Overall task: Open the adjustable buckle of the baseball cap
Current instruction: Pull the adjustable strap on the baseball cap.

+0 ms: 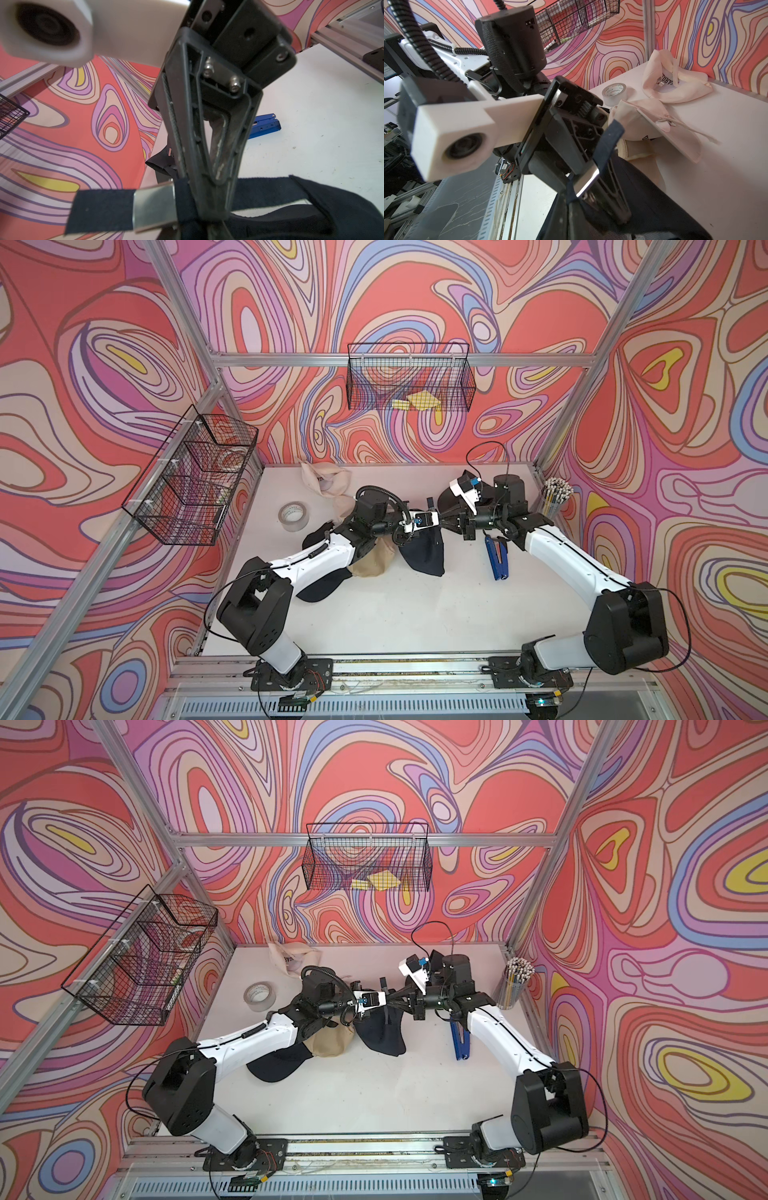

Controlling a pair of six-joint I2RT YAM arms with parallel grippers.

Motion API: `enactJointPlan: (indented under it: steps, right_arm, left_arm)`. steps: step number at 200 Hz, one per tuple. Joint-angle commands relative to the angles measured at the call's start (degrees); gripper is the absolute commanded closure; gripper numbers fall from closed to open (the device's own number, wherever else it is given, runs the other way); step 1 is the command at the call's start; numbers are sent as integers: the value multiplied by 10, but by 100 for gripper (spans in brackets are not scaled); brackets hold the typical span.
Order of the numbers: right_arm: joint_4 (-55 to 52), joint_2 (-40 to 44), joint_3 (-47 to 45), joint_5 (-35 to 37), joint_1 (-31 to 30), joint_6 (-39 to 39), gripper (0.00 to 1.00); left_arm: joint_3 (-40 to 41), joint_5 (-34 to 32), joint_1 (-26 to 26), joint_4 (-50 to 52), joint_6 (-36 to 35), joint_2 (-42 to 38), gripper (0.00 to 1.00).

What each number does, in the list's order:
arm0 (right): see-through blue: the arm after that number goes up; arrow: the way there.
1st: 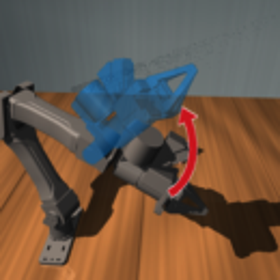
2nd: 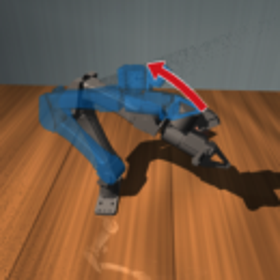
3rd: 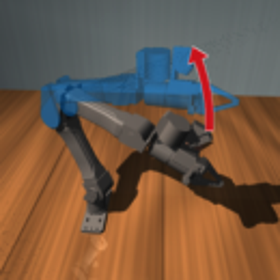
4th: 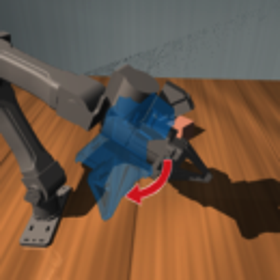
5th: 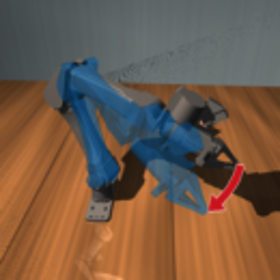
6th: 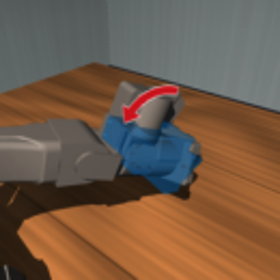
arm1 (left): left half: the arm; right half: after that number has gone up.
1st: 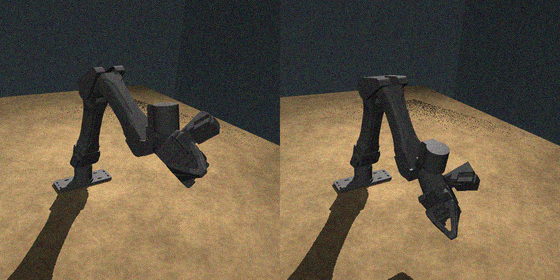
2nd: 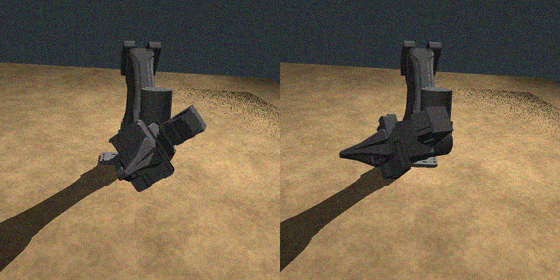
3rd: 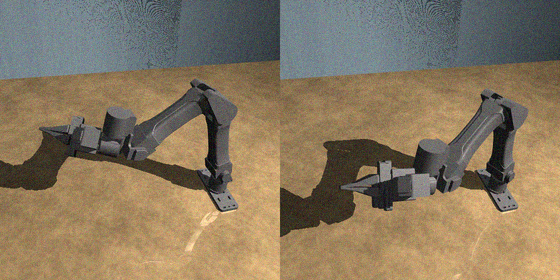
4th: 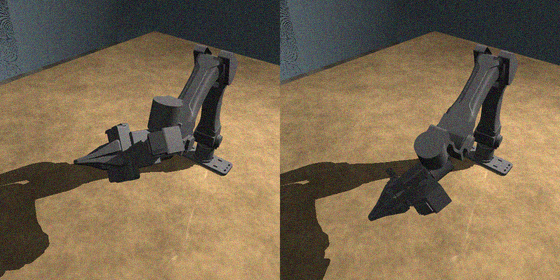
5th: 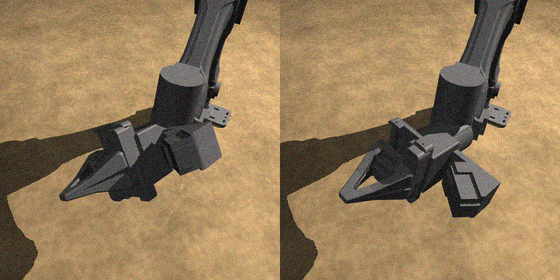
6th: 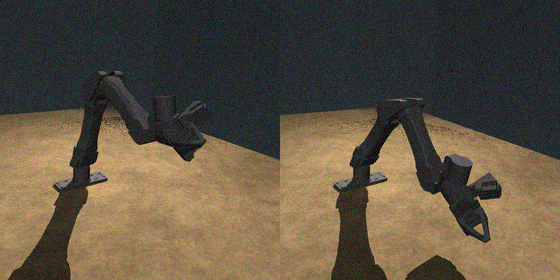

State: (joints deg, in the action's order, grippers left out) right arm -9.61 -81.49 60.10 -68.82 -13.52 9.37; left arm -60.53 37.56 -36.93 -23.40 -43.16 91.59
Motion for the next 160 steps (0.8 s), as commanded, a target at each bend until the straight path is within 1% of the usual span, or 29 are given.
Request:
enactJointPlan:
  steps: [1, 20, 31, 50, 72, 86, 96, 113, 131, 160]
  right_arm:
    - [2, 1, 5, 2, 4, 2, 100]
    - [-4, 2, 3, 8, 5, 5, 100]
    - [-10, 2, 1, 13, 5, 7, 100]
    - [-14, 2, -5, 30, 5, 5, 100]
    - [-2, 2, -17, 49, 6, -10, 100]
    - [5, 2, -23, 52, 5, -15, 100]
    - [5, 3, -27, 56, 6, -17, 100]
    - [-5, 6, -34, 71, 6, -12, 100]
    - [-22, 10, -44, 94, 6, -6, 100]
    - [9, 30, -84, 102, 13, -28, 100]
  left_arm:
    - [10, -22, -5, -42, -6, 1, 91]
    - [10, -41, -5, -58, 7, 2, 96]
    - [6, -57, -5, -68, 44, 4, 100]
    - [3, -80, -5, -88, 90, 3, 100]
    - [-6, -98, -4, -106, 170, 3, 100]
    - [-19, -116, -4, -104, 231, 5, 100]
    - [-20, -123, -4, -121, 272, 7, 100]
    - [-29, -133, -3, -129, 324, 9, 100]
    - [-48, -160, 0, -113, 356, 7, 100]
    - [-81, -170, 4, -75, 384, 5, 100]
